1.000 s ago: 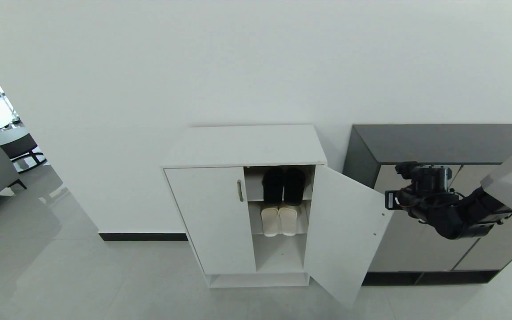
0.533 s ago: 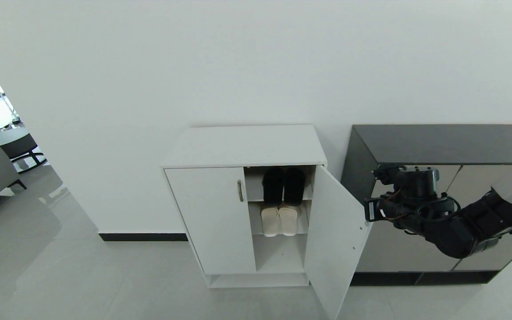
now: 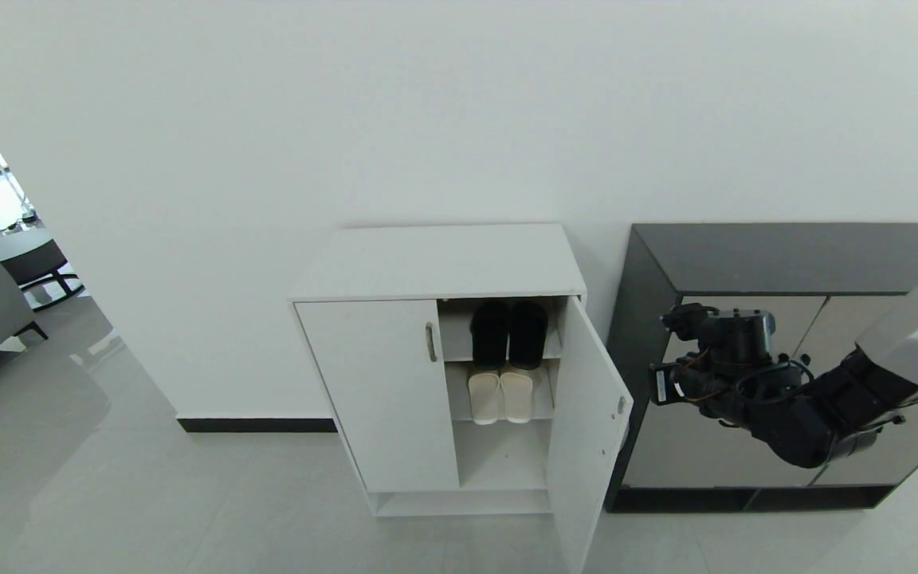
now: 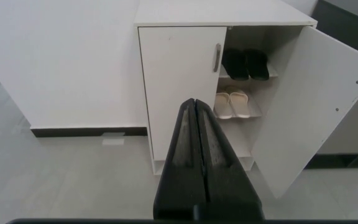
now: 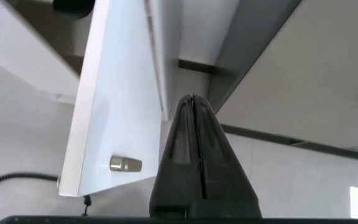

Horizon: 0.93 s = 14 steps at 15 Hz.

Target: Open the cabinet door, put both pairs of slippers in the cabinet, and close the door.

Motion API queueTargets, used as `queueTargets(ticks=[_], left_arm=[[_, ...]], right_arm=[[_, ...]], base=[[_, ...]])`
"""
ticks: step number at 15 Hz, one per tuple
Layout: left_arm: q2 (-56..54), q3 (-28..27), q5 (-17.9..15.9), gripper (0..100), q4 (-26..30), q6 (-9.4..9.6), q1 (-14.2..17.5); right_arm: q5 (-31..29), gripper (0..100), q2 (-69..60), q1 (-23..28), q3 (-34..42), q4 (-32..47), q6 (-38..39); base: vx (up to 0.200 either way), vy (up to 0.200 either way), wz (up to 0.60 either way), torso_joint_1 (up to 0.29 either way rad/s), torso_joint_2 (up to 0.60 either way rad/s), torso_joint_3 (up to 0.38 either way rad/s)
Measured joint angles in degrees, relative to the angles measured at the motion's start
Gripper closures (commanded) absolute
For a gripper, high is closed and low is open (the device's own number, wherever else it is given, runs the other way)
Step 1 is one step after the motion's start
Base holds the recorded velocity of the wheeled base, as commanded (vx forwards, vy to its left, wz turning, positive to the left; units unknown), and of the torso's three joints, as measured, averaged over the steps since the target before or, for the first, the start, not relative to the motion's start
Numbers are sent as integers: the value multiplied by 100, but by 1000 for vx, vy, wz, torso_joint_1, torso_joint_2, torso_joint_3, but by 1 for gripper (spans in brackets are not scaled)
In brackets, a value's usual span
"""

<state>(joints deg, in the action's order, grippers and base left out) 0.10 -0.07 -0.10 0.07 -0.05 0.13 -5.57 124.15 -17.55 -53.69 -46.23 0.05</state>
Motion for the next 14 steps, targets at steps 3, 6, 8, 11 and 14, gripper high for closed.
queueTargets(ticks=[3, 6, 8, 11, 14], left_arm=[[0, 0, 0, 100, 2, 2, 0], [0, 0, 0, 100, 2, 5, 0], [0, -2, 0, 100, 0, 5, 0], [0, -2, 0, 100, 0, 5, -2], [0, -2, 0, 100, 0, 5, -4]], right_arm=[[-1, 100, 90, -286, 129, -115, 17], [-23, 100, 99, -859, 440, -402, 35], [-140, 100, 85, -1370, 639, -605, 189], [-215, 100, -39, -1648, 796, -679, 325], [-211, 100, -100, -1698, 829, -783, 339]], base=[[0, 0, 0, 0, 0, 0], [0, 0, 0, 0, 0, 0], [0, 0, 0, 0, 0, 0], [0, 0, 0, 0, 0, 0], [0, 0, 0, 0, 0, 0]])
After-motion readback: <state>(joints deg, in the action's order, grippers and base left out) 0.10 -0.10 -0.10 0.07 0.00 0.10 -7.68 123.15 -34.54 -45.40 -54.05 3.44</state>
